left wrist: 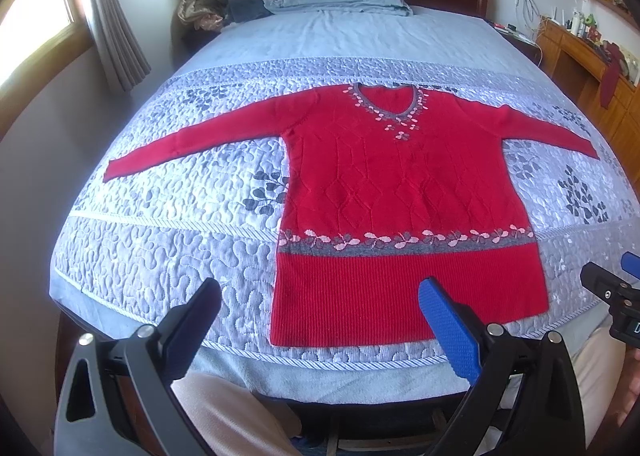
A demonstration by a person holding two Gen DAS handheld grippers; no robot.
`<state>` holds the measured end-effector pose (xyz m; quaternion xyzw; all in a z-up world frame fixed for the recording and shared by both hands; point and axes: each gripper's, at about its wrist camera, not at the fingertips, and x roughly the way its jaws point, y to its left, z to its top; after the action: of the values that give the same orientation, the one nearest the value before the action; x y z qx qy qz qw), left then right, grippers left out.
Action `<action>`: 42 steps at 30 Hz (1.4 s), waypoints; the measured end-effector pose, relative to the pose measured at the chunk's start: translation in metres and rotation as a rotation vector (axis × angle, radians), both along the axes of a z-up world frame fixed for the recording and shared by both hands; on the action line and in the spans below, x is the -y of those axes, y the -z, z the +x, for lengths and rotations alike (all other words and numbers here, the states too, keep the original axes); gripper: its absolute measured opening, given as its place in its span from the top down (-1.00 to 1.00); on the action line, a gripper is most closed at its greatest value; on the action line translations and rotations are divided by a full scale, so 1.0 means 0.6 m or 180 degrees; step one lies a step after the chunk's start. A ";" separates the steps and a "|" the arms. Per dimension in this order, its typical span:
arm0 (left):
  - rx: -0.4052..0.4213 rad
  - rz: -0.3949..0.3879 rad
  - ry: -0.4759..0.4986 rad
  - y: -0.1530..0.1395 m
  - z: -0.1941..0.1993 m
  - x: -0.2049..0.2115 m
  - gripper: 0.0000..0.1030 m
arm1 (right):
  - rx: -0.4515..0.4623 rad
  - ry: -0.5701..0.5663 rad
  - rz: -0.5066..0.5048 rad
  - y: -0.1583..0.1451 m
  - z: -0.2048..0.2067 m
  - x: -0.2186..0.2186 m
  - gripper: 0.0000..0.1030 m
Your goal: Fold small clothes
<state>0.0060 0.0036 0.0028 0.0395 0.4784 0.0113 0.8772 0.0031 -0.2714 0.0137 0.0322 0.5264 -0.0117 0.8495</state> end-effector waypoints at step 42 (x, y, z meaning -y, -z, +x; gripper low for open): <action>-0.0138 0.0050 0.0055 0.001 0.196 0.103 -0.93 | -0.0069 0.0202 0.0039 0.005 0.164 0.218 -0.95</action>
<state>0.1237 -0.0585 0.0021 0.0508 0.4969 0.0066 0.8663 0.1013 -0.4019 0.0110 0.0539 0.5343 -0.0357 0.8428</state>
